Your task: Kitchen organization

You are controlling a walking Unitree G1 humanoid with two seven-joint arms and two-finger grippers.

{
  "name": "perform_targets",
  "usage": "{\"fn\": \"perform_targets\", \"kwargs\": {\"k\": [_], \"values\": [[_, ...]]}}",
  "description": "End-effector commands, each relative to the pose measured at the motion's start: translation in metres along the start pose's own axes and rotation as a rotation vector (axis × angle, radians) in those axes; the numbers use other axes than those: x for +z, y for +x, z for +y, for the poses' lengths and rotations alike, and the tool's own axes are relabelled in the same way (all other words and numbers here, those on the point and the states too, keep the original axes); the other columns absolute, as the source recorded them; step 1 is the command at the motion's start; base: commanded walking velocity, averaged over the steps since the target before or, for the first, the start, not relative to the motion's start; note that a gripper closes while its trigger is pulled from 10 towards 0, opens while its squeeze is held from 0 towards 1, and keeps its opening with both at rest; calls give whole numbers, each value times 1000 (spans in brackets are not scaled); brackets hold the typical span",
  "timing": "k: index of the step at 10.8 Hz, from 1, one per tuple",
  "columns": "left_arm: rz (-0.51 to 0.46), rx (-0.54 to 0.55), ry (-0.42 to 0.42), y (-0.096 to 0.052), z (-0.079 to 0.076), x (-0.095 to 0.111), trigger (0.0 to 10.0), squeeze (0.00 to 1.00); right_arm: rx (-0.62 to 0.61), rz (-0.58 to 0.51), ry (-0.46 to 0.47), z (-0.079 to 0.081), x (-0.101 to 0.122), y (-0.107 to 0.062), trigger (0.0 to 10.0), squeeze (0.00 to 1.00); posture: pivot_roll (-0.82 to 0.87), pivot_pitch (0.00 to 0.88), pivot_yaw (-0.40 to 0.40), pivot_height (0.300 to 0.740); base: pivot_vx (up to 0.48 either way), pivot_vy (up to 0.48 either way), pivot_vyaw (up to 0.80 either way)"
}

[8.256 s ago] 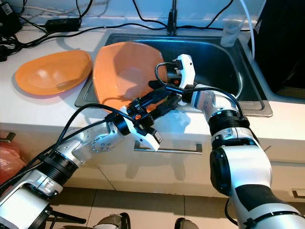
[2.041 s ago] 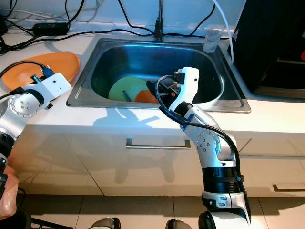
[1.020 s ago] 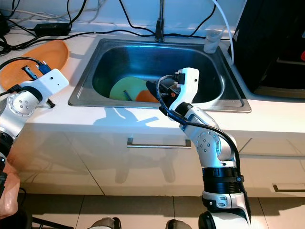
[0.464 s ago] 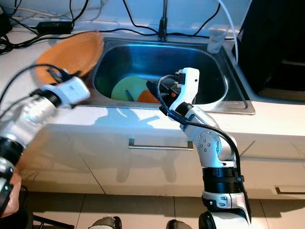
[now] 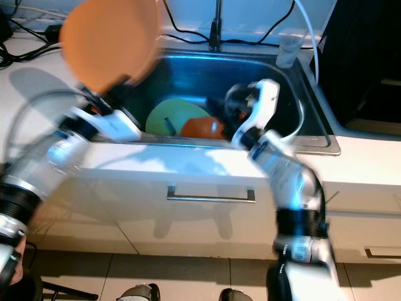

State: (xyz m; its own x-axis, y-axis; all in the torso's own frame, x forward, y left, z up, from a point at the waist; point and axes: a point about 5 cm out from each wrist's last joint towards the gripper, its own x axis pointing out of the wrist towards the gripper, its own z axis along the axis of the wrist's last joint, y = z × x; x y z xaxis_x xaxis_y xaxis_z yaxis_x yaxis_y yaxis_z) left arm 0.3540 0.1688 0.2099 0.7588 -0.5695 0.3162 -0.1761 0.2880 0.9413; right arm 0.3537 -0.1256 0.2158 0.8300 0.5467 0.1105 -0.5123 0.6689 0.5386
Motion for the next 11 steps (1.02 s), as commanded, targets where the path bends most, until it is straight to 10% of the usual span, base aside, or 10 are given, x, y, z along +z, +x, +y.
{"fn": "perform_targets", "kwargs": {"k": [1,4,5,7,8,9,11], "values": [[-65,22,14,3,7,7,0,0,11,-12,17,-1,5,0,10000,55,-8,97,-9,740,0,0,0],[-138,-17,-31,-2,-23,27,0,0,46,-81,-14,-3,45,16,10000,0,-9,108,-11,740,0,0,0],[-163,-11,-22,-1,-25,31,0,0,49,-86,-10,-3,49,21,10000,1000,-8,111,-12,740,0,0,0],[-203,-4,-17,2,-26,39,0,0,60,-60,1,-1,45,29,10000,1000,-11,117,-9,740,0,0,0],[-212,0,-17,4,-25,41,0,0,69,-38,10,-1,41,33,10000,325,-12,120,-6,740,0,0,0],[-220,7,-17,7,-24,43,0,0,97,-5,10,1,35,38,10000,0,-12,122,-2,740,0,0,0],[-228,6,-15,9,-25,44,0,0,141,21,-7,6,33,45,10000,0,-9,124,-4,740,0,0,0]]}}
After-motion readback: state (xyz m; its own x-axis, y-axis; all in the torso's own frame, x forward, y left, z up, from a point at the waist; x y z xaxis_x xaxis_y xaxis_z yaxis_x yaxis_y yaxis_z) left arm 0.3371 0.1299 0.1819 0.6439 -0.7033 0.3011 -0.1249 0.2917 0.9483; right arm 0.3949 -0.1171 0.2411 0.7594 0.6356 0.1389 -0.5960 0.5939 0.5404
